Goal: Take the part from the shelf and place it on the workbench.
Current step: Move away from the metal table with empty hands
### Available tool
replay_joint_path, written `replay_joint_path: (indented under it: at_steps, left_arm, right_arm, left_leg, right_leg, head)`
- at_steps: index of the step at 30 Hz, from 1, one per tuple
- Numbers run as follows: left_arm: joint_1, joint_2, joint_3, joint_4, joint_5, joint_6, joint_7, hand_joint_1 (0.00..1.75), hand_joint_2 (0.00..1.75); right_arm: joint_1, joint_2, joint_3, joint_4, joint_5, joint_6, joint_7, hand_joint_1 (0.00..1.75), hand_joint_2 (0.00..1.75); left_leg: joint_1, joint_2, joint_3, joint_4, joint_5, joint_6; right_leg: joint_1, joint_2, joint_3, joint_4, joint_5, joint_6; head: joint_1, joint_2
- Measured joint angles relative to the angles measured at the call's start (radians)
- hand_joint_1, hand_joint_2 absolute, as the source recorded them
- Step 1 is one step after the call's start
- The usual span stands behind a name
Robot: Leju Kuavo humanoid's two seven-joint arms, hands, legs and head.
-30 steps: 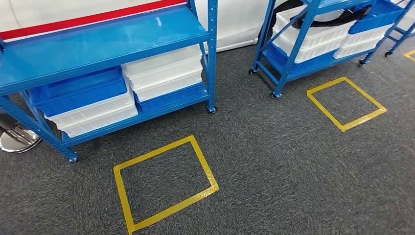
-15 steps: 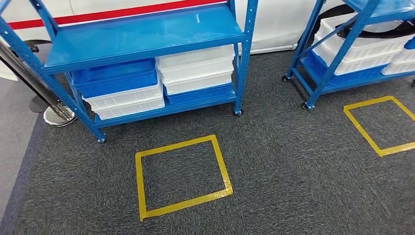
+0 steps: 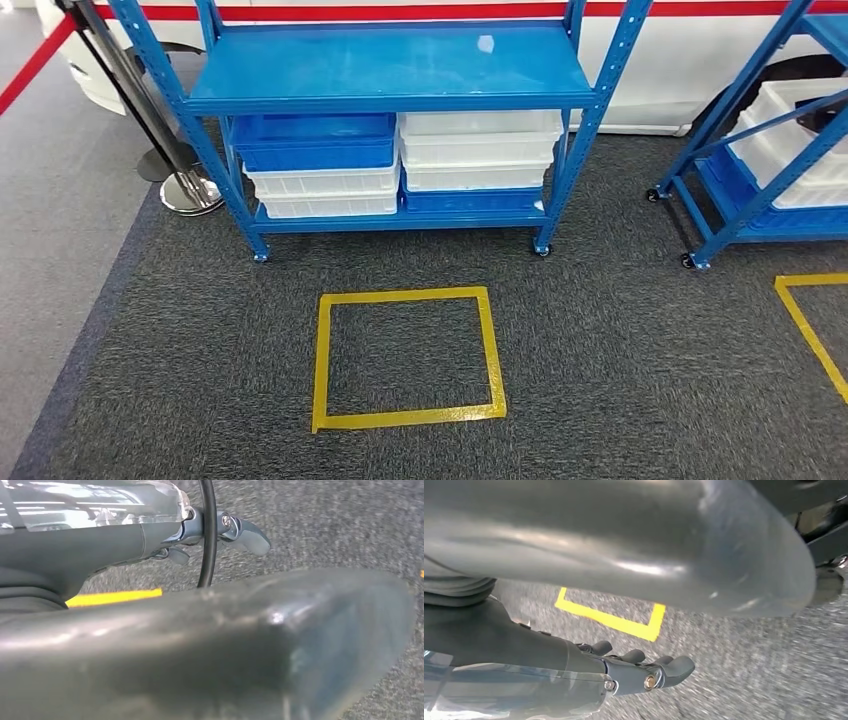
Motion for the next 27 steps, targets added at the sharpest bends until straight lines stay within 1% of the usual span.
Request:
replay_joint_path:
  at_steps: [1,2,3,4,5,6,7,8,9,10,11,12,13,14,15,16,17,18,19,20,21,22,23,24,25,26,27]
  left_arm:
    - [0.001,0.000,0.000,0.000,0.000,-0.005,-0.003,0.00,0.00]
    - [0.002,0.000,0.000,0.000,0.002,-0.012,-0.008,0.00,0.00]
    - [0.003,0.000,0.001,0.000,0.004,-0.020,-0.014,0.00,0.00]
    - [0.004,0.000,0.001,0.000,0.005,-0.027,-0.020,0.00,0.00]
    - [0.004,0.000,0.001,0.000,0.006,-0.031,-0.025,0.00,0.00]
    - [0.005,-0.001,0.002,0.000,0.004,-0.034,-0.029,0.00,0.00]
    - [0.004,-0.002,0.002,0.000,0.003,-0.035,-0.031,0.00,0.00]
    - [0.003,-0.003,0.002,0.000,0.001,-0.035,-0.033,0.00,0.00]
    - [0.002,-0.004,0.002,0.000,0.000,-0.035,-0.034,0.00,0.00]
    - [0.001,-0.004,0.002,0.000,0.000,-0.035,-0.034,0.00,0.00]
    - [0.002,-0.004,0.002,0.000,0.000,-0.035,-0.034,0.00,0.00]
    - [0.004,-0.004,0.002,0.000,0.000,-0.035,-0.034,0.00,0.00]
    - [0.006,-0.004,0.002,0.000,0.000,-0.035,-0.034,0.00,0.00]
    - [0.009,-0.004,0.002,0.000,0.000,-0.035,-0.034,0.00,0.00]
    - [0.011,-0.004,0.003,0.000,-0.001,-0.035,-0.034,0.00,0.00]
    - [0.013,-0.004,0.003,0.000,-0.001,-0.035,-0.035,0.00,0.00]
    - [0.013,-0.004,0.003,0.000,-0.001,-0.035,-0.035,0.00,0.00]
    - [0.014,-0.003,0.004,0.000,-0.001,-0.035,-0.035,0.00,0.00]
    - [0.014,-0.003,0.004,0.000,0.000,-0.035,-0.035,0.00,0.00]
    - [0.013,-0.003,0.004,0.000,0.000,-0.034,-0.035,0.00,0.00]
    - [0.013,-0.003,0.004,0.000,0.000,-0.034,-0.035,0.00,0.00]
    - [0.012,-0.003,0.004,0.000,0.000,-0.034,-0.035,0.00,0.00]
    - [0.011,-0.003,0.004,0.000,0.000,-0.034,-0.035,0.00,0.00]
    - [0.011,-0.004,0.004,0.000,0.000,-0.034,-0.035,0.00,0.00]
    - [0.010,-0.004,0.005,0.000,0.000,-0.035,-0.035,0.00,0.00]
    - [0.010,-0.004,0.005,0.000,0.000,-0.035,-0.035,0.00,0.00]
    - [0.011,-0.004,0.005,0.000,0.000,-0.035,-0.035,0.00,0.00]
  right_arm:
    - [-0.001,0.000,-0.002,0.000,-0.003,-0.003,-0.002,0.00,0.00]
    - [-0.003,0.000,-0.005,0.000,-0.006,-0.005,-0.005,0.00,0.00]
    - [-0.007,0.000,-0.009,0.000,-0.007,-0.007,-0.008,0.00,0.00]
    - [-0.010,0.000,-0.012,-0.001,-0.008,-0.008,-0.011,0.00,0.00]
    - [-0.012,0.000,-0.013,-0.001,-0.008,-0.008,-0.013,0.00,0.00]
    - [-0.011,0.000,-0.014,-0.001,-0.007,-0.008,-0.014,0.00,0.00]
    - [-0.009,-0.002,-0.016,-0.001,-0.007,-0.008,-0.014,0.00,0.00]
    - [-0.005,-0.005,-0.017,-0.001,-0.007,-0.008,-0.014,0.00,0.00]
    - [-0.001,-0.008,-0.019,-0.001,-0.007,-0.009,-0.014,0.00,0.00]
    - [0.002,-0.011,-0.021,0.000,-0.006,-0.009,-0.014,0.00,0.00]
    - [0.004,-0.013,-0.023,0.000,-0.006,-0.009,-0.014,0.00,0.00]
    - [0.004,-0.015,-0.025,0.000,-0.006,-0.009,-0.014,0.00,0.00]
    - [0.005,-0.016,-0.027,0.000,-0.006,-0.009,-0.014,0.00,0.00]
    - [0.005,-0.016,-0.028,0.000,-0.006,-0.009,-0.014,0.00,0.00]
    - [0.005,-0.016,-0.029,0.000,-0.006,-0.009,-0.015,0.00,0.00]
    - [0.006,-0.016,-0.030,0.000,-0.006,-0.009,-0.015,0.00,0.00]
    - [0.006,-0.016,-0.031,0.001,-0.006,-0.009,-0.015,0.00,0.00]
    - [0.005,-0.017,-0.031,0.001,-0.006,-0.009,-0.015,0.00,0.00]
    - [0.003,-0.017,-0.031,0.002,-0.006,-0.009,-0.016,0.00,0.00]
    - [0.000,-0.017,-0.031,0.002,-0.006,-0.009,-0.016,0.00,0.00]
    - [-0.003,-0.017,-0.031,0.002,-0.006,-0.009,-0.016,0.00,0.00]
    - [-0.004,-0.016,-0.031,0.002,-0.006,-0.009,-0.016,0.00,0.00]
    - [-0.006,-0.015,-0.031,0.002,-0.006,-0.009,-0.016,0.00,0.00]
    - [-0.006,-0.012,-0.031,0.002,-0.006,-0.009,-0.016,0.00,0.00]
    - [-0.005,-0.009,-0.031,0.002,-0.006,-0.009,-0.016,0.00,0.00]
    - [-0.004,-0.005,-0.031,0.002,-0.006,-0.009,-0.016,0.00,0.00]
    - [-0.002,-0.002,-0.031,0.002,-0.006,-0.009,-0.016,0.00,0.00]
  left_leg:
    - [-0.002,-0.008,-0.001,0.006,-0.006,-0.004]
    - [-0.004,-0.013,-0.005,0.009,-0.013,-0.009]
    - [-0.005,-0.017,-0.008,0.011,-0.022,-0.016]
    - [-0.005,-0.020,-0.009,0.011,-0.030,-0.023]
    - [-0.004,-0.020,-0.007,0.011,-0.035,-0.029]
    - [-0.003,-0.009,-0.004,0.019,-0.041,-0.035]
    - [-0.001,0.009,-0.011,0.043,-0.051,-0.040]
    - [0.001,0.030,-0.030,0.088,-0.068,-0.046]
    - [0.003,0.051,-0.065,0.152,-0.092,-0.050]
    - [0.004,0.062,-0.109,0.221,-0.116,-0.055]
    - [0.005,0.067,-0.150,0.279,-0.128,-0.057]
    - [0.006,0.069,-0.177,0.305,-0.120,-0.058]
    - [0.006,0.070,-0.186,0.292,-0.088,-0.056]
    - [0.005,0.071,-0.177,0.242,-0.040,-0.053]
    - [0.003,0.073,-0.158,0.173,0.011,-0.046]
    - [-0.001,0.077,-0.135,0.116,0.042,-0.037]
    - [-0.007,0.081,-0.117,0.075,0.054,-0.029]
    - [-0.012,0.083,-0.104,0.055,0.048,-0.020]
    - [-0.016,0.084,-0.092,0.049,0.033,-0.013]
    - [-0.016,0.081,-0.077,0.038,0.024,-0.006]
    - [-0.014,0.078,-0.058,0.024,0.017,0.001]
    - [-0.011,0.075,-0.036,0.009,0.010,0.007]
    - [-0.008,0.073,-0.013,-0.004,0.003,0.013]
    - [-0.007,0.072,0.008,-0.014,-0.008,0.017]
    - [-0.006,0.070,0.027,-0.019,-0.020,0.019]
    - [-0.006,0.067,0.046,-0.021,-0.035,0.020]
    - [-0.005,0.062,0.067,-0.022,-0.052,0.019]
  right_leg:
    - [-0.001,0.008,0.020,-0.058,0.027,-0.001]
    - [0.000,0.015,0.033,-0.097,0.040,-0.003]
    - [0.001,0.019,0.036,-0.114,0.037,-0.006]
    - [0.002,0.018,0.037,-0.117,0.030,-0.010]
    - [0.001,0.016,0.041,-0.119,0.026,-0.018]
    - [0.000,0.013,0.049,-0.123,0.023,-0.025]
    - [-0.002,0.008,0.060,-0.126,0.021,-0.032]
    - [-0.003,0.002,0.071,-0.129,0.018,-0.036]
    - [-0.002,-0.003,0.081,-0.130,0.011,-0.038]
    - [-0.001,-0.009,0.089,-0.130,0.003,-0.039]
    - [-0.001,-0.013,0.099,-0.130,-0.006,-0.039]
    - [-0.001,-0.017,0.110,-0.130,-0.017,-0.038]
    - [-0.001,-0.020,0.124,-0.130,-0.028,-0.036]
    - [-0.001,-0.023,0.139,-0.131,-0.040,-0.034]
    - [-0.001,-0.025,0.155,-0.132,-0.053,-0.032]
    - [0.000,-0.028,0.168,-0.134,-0.065,-0.028]
    - [0.000,-0.030,0.180,-0.138,-0.075,-0.021]
    - [0.000,-0.031,0.192,-0.145,-0.082,-0.014]
    - [0.000,-0.032,0.203,-0.148,-0.081,-0.006]
    - [-0.001,-0.033,0.207,-0.139,-0.070,0.002]
    - [-0.001,-0.031,0.198,-0.106,-0.050,0.007]
    - [-0.002,-0.028,0.170,-0.052,-0.026,0.010]
    - [-0.002,-0.024,0.126,0.014,-0.011,0.011]
    - [-0.003,-0.019,0.075,0.077,-0.014,0.011]
    - [-0.002,-0.017,0.025,0.122,-0.038,0.012]
    - [-0.002,-0.015,-0.018,0.147,-0.076,0.014]
    - [-0.002,-0.015,-0.052,0.150,-0.114,0.016]
  head:
    - [0.000,0.000]
    - [0.000,0.000]
    - [0.000,0.000]
    - [0.000,0.000]
    - [0.000,0.000]
    - [0.000,0.000]
    - [0.000,0.000]
    - [0.000,0.000]
    - [0.000,0.000]
    - [0.000,0.000]
    - [0.000,0.000]
    - [0.000,0.000]
    - [0.000,0.000]
    - [0.000,0.000]
    - [0.000,0.000]
    - [0.000,0.000]
    - [0.000,0.000]
    - [0.000,0.000]
    - [0.000,0.000]
    - [0.000,0.000]
    - [0.000,0.000]
    - [0.000,0.000]
    - [0.000,0.000]
    - [0.000,0.000]
    - [0.000,0.000]
    - [0.000,0.000]
    - [0.000,0.000]
